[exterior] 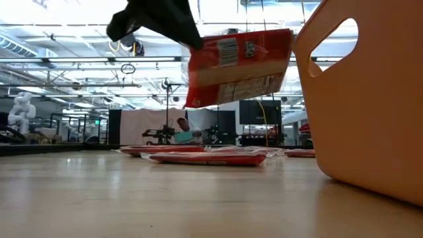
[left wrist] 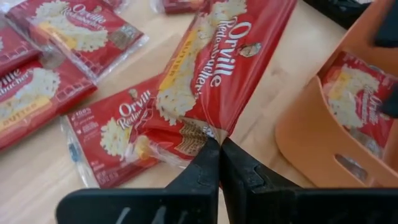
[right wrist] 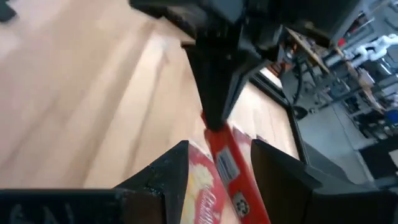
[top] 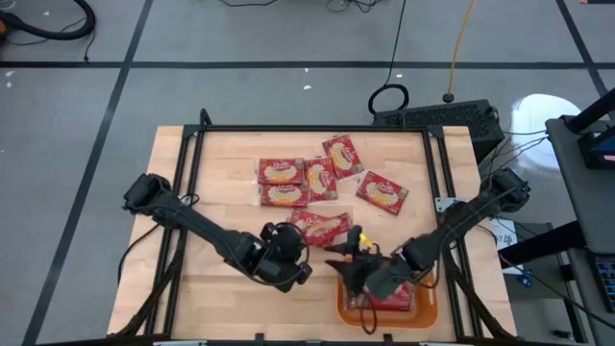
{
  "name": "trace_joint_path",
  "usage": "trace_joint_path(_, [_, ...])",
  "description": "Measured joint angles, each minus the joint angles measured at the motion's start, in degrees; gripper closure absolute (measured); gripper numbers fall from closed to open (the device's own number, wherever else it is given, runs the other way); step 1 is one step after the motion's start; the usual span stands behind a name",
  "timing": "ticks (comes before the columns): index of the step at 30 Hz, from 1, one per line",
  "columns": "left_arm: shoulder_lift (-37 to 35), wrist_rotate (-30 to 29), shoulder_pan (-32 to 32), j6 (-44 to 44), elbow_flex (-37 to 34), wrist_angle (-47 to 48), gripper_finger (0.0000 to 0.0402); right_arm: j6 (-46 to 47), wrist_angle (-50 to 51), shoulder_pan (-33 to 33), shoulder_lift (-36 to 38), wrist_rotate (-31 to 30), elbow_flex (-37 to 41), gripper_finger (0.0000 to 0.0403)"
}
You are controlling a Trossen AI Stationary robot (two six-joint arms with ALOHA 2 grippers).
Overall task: Sort popcorn bags into baskets
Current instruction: Put the red popcorn bag into the orange bin
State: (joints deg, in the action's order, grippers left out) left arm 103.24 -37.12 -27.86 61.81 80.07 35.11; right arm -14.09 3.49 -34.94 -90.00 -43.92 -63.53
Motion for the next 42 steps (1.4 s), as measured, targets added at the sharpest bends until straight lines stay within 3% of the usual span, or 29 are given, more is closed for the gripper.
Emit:
trace_joint_path(22, [0.0, -0.01, 0.27, -1.65, 0.0, -1.02, 0.0394, -0.45, -0.27, 5.27, -0.15, 8.24, -0.06, 0.0238])
trace_joint_path(29, [0.0, -0.01, 0.34, -1.7, 0.02, -1.07, 0.0396, -7.53, -1.7, 5.99, -0.15, 11.74, -0.04, 0.0238])
trace_joint_path(37, [0.0, -0.04, 0.38, -1.59, 0.02, -1.11, 0.0396, -8.52, -1.42, 8.25, -0.15, 12.7, -0.04, 0.0238])
trace_joint_path(42, [-0.02, -0.05, 0.38, -1.96, 0.02, -1.09, 0.0399, -9.07, 5.49, 10.27, -0.15, 14.31, -0.03, 0.0237])
